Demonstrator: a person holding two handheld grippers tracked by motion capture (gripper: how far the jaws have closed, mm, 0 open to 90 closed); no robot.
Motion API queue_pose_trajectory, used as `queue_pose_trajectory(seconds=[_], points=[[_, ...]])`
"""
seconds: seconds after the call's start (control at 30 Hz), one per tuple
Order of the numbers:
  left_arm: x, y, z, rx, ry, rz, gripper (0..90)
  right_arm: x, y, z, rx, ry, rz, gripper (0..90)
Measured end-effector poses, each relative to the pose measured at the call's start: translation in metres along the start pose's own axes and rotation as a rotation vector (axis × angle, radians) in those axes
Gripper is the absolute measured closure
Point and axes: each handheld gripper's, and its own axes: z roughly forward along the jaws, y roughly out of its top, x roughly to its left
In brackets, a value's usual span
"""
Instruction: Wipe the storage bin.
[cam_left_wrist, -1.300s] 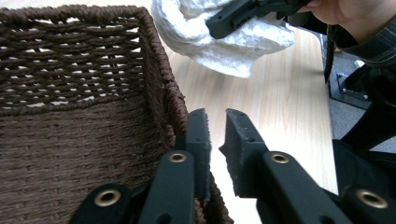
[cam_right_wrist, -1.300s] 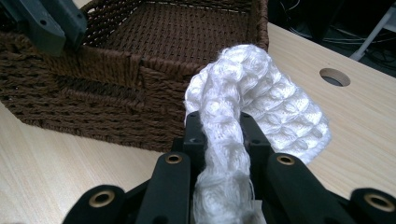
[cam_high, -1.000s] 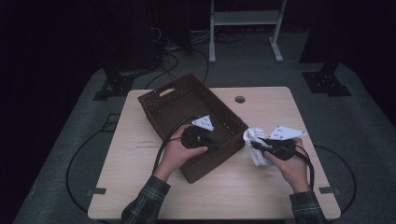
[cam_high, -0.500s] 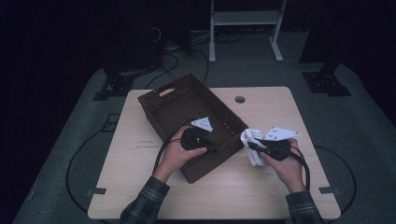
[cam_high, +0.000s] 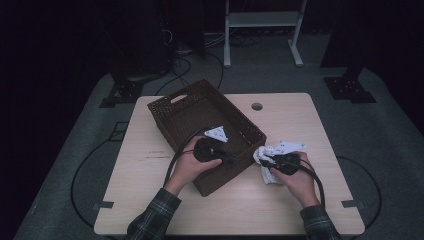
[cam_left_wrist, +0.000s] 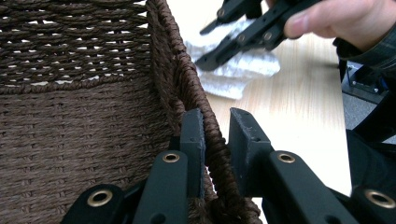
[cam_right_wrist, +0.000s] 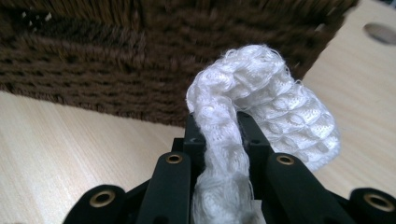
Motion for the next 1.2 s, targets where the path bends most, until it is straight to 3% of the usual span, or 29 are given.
queue_pose_trajectory(seconds=[0.23,0.5,0.63,0.87,1.2], points=[[0.001,0.000,0.000,0.002,-0.001,0.002,75.2,0.002,-0.007,0.016,0.052,0.015,-0.008,76.7],[0.001,0.000,0.001,0.008,-0.005,-0.003,74.8,0.003,-0.011,0.019,0.056,0.011,-0.003,76.8],[0.000,0.001,0.002,0.019,0.003,0.007,73.6,0.003,-0.004,0.004,-0.002,-0.014,0.017,77.1],[0.000,0.001,0.002,0.018,0.006,0.007,73.9,0.002,0.007,-0.020,-0.099,-0.043,0.003,77.3],[0.000,0.001,0.002,0.017,0.007,0.005,73.8,0.007,0.020,-0.040,-0.174,-0.061,-0.026,77.4]])
